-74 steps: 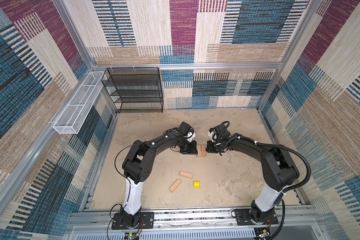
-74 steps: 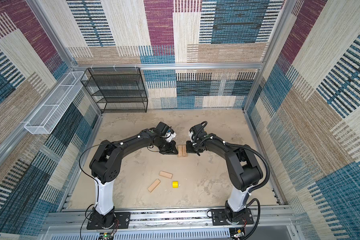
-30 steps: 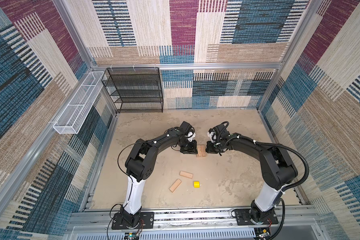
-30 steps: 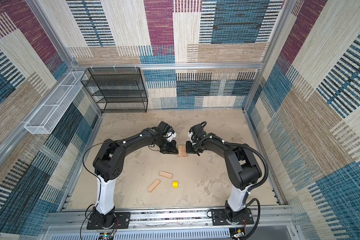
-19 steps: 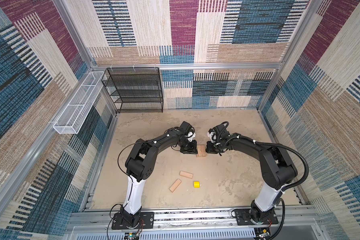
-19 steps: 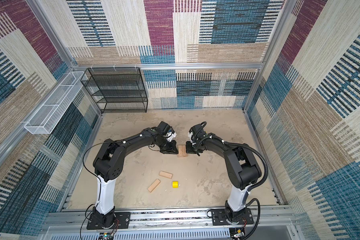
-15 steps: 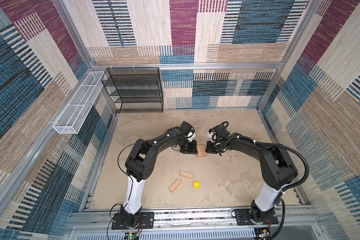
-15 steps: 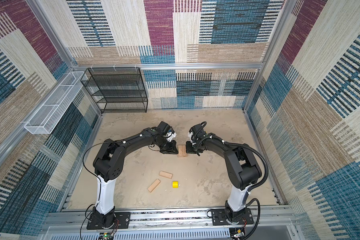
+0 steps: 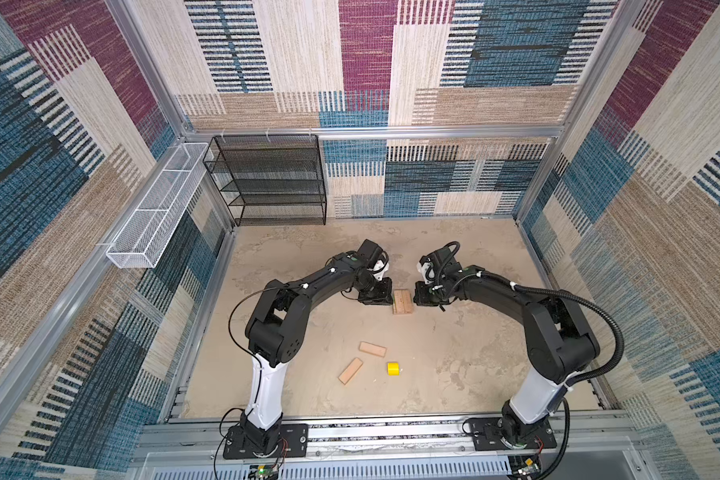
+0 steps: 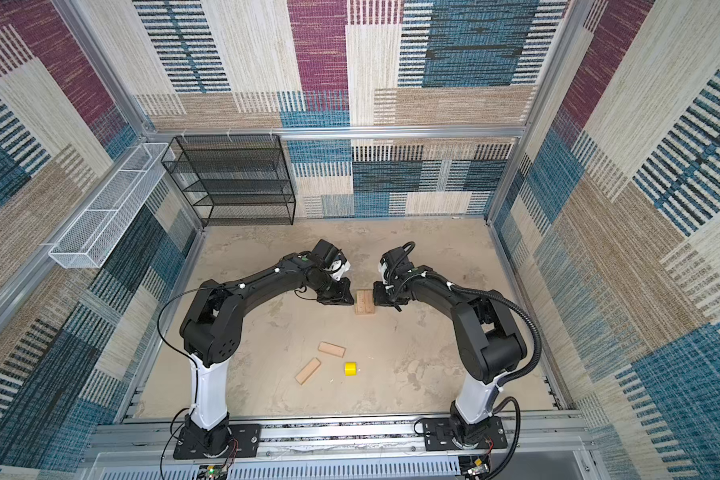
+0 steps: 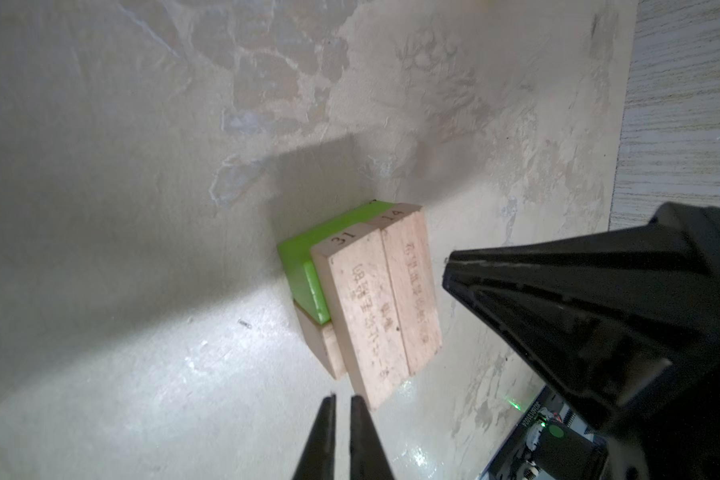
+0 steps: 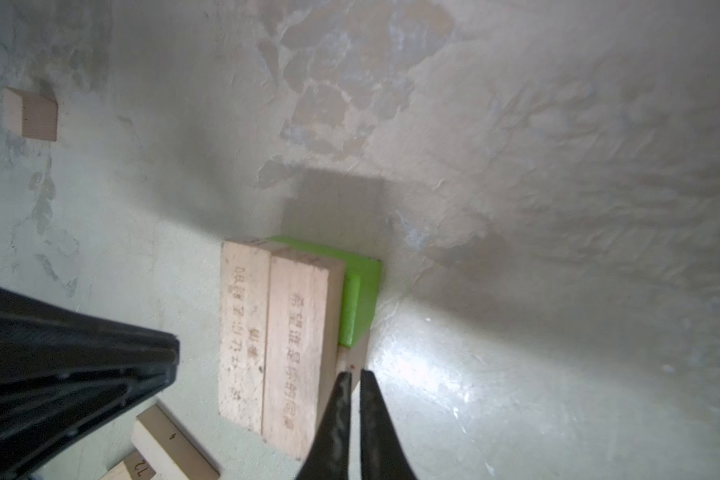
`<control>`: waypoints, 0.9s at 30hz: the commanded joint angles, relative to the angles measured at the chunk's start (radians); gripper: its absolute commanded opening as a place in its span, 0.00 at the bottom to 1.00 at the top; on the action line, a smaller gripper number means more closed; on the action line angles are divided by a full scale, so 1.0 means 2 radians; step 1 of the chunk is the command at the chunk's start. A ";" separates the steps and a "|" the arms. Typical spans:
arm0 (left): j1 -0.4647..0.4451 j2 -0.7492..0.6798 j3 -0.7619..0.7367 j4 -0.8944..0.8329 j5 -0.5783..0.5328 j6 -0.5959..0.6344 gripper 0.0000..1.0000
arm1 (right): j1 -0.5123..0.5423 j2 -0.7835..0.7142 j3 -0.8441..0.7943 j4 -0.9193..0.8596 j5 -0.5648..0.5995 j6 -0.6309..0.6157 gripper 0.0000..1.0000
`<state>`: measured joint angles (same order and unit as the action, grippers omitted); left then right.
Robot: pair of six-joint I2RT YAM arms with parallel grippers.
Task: Build the wood block tower
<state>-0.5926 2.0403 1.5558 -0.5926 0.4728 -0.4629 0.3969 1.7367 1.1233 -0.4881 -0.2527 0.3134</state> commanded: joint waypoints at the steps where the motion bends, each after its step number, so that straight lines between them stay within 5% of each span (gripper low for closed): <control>1: 0.004 -0.014 0.005 -0.010 -0.013 0.022 0.14 | -0.001 -0.012 -0.002 -0.004 0.021 0.002 0.11; 13: 0.043 -0.081 0.018 -0.070 -0.110 0.072 0.18 | -0.001 -0.077 -0.018 0.007 0.092 -0.001 0.17; 27: 0.091 -0.217 -0.029 -0.086 -0.256 0.085 0.25 | -0.001 -0.156 -0.025 0.037 0.159 -0.011 0.46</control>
<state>-0.4183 1.6474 1.5166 -0.7383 0.0734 -0.3283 0.3935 1.4445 1.0763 -0.4641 0.0360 0.3023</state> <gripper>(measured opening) 0.249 0.463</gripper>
